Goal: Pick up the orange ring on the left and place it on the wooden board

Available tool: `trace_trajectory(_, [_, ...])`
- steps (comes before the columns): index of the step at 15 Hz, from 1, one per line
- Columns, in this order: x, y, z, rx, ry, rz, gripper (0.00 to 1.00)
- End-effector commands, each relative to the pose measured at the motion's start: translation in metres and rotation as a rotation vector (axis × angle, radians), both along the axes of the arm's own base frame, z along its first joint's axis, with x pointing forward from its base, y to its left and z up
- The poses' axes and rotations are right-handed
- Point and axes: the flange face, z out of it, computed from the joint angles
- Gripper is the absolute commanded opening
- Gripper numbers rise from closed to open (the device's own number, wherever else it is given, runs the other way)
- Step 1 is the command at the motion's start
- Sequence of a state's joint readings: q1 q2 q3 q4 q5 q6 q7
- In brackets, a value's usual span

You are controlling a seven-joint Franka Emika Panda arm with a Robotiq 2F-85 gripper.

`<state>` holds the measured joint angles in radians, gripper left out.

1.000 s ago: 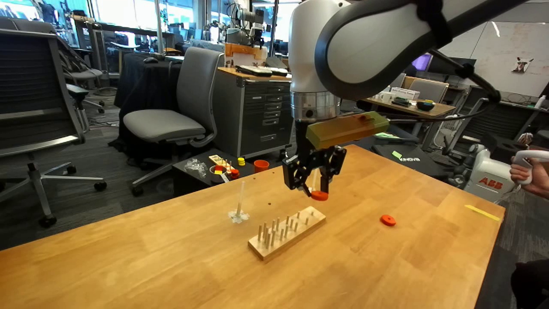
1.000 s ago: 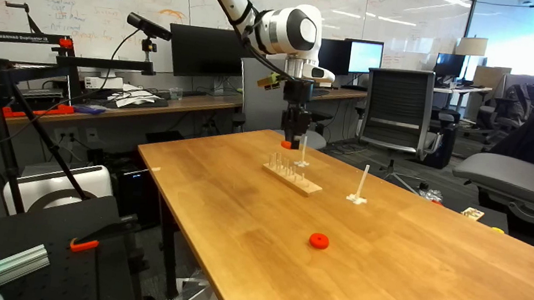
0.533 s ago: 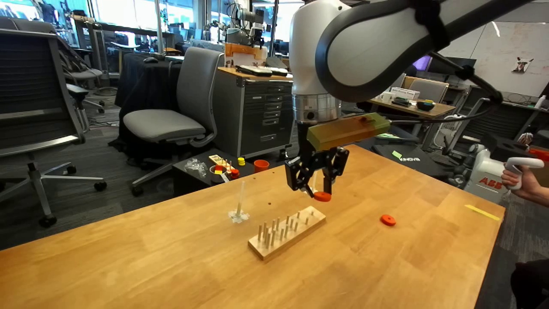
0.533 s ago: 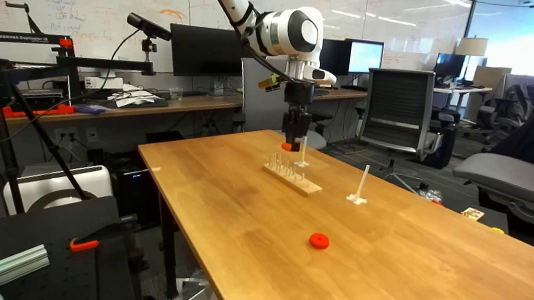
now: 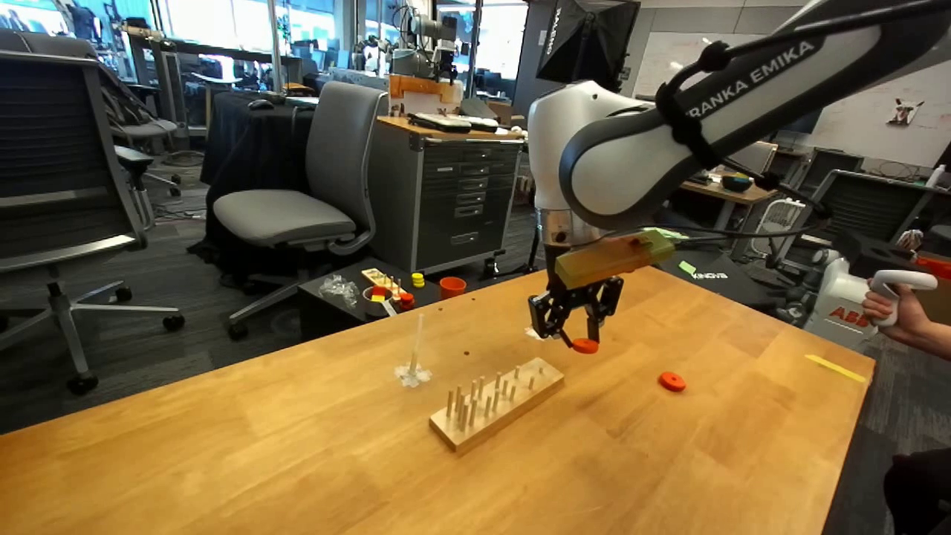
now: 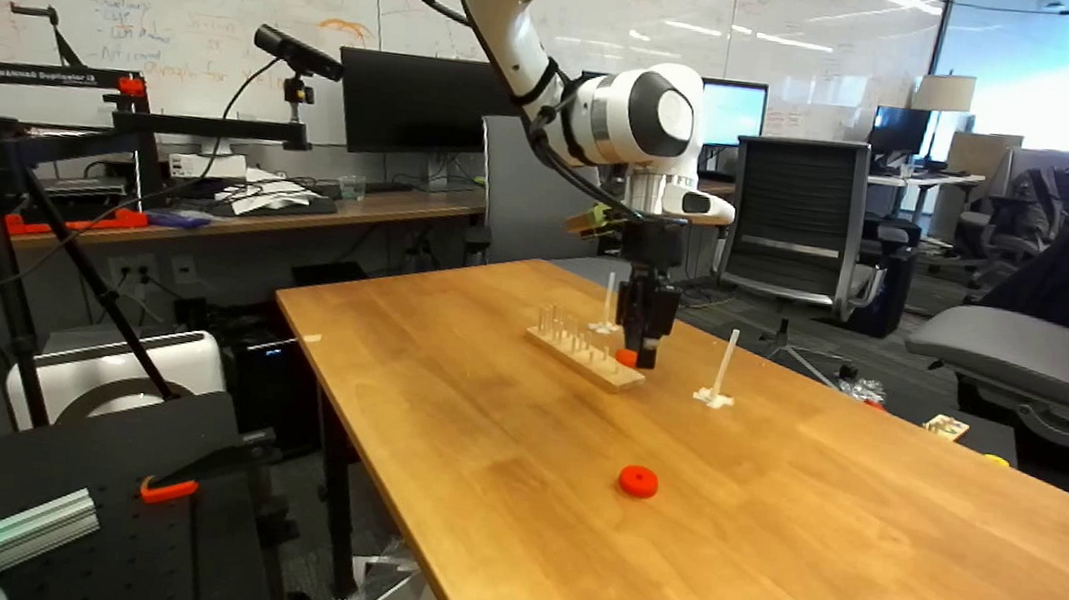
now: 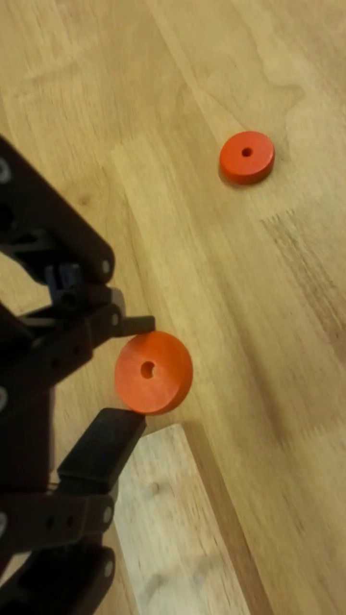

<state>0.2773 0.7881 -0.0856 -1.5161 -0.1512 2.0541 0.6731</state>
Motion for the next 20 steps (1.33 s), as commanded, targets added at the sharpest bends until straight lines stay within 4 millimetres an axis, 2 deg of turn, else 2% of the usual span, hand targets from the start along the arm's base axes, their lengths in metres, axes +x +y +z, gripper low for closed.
trace_trajectory(1, [0.009,0.006,-0.007,-0.013,-0.022,0.016,0.19])
trace_trajectory(11, [0.012,0.047,0.009,-0.013,-0.059,0.076,0.19])
trace_trajectory(20, [0.019,0.044,0.007,0.011,-0.055,0.094,0.19])
